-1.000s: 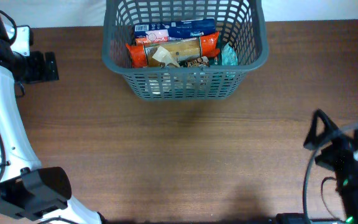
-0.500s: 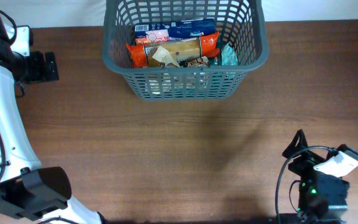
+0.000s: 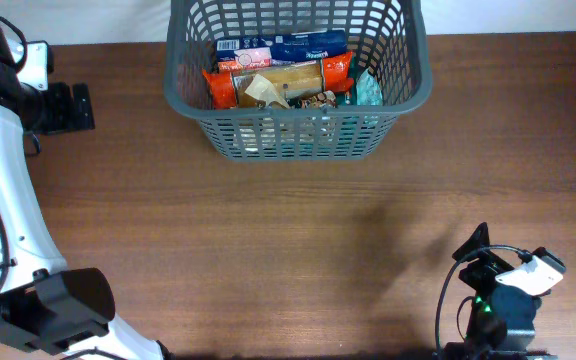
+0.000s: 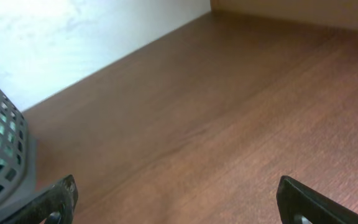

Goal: Pack container

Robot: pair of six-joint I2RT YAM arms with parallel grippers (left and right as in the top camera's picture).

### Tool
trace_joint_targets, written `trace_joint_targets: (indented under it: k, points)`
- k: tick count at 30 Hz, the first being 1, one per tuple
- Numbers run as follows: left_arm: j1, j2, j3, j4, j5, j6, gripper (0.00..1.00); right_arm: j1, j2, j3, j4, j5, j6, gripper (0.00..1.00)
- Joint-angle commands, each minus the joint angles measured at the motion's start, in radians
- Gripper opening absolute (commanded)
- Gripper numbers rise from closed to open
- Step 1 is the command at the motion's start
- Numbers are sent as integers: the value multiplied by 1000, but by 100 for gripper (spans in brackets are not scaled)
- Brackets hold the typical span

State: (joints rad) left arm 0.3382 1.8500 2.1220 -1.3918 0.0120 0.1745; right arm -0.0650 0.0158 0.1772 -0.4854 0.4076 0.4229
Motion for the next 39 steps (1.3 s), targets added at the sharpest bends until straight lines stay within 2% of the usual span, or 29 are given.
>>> trace_joint_targets:
  k: [1, 20, 24, 29, 35, 37, 39]
  points:
    - [5, -8, -4, 0, 8, -9, 99, -7, -13, -43, 10, 23, 4, 99]
    - [5, -8, -6, 0, 7, -9, 99, -8, -12, -45, 23, 19, 5, 99]
    - [-20, -93, -33, 0, 8, -9, 99, -8, -12, -45, 23, 19, 5, 99]
    - [-107, -305, -181, 0, 8, -9, 99, -8, -12, -45, 23, 19, 5, 99]
    - [-235, -620, -518, 16, 6, -9, 99, -8, -12, -45, 23, 19, 5, 99]
    - [-254, -732, -657, 123, 10, -12, 99, -8, -12, -45, 23, 19, 5, 99]
    - [-273, -850, -808, 283, 82, -55, 99, -8, -12, -45, 23, 19, 5, 99]
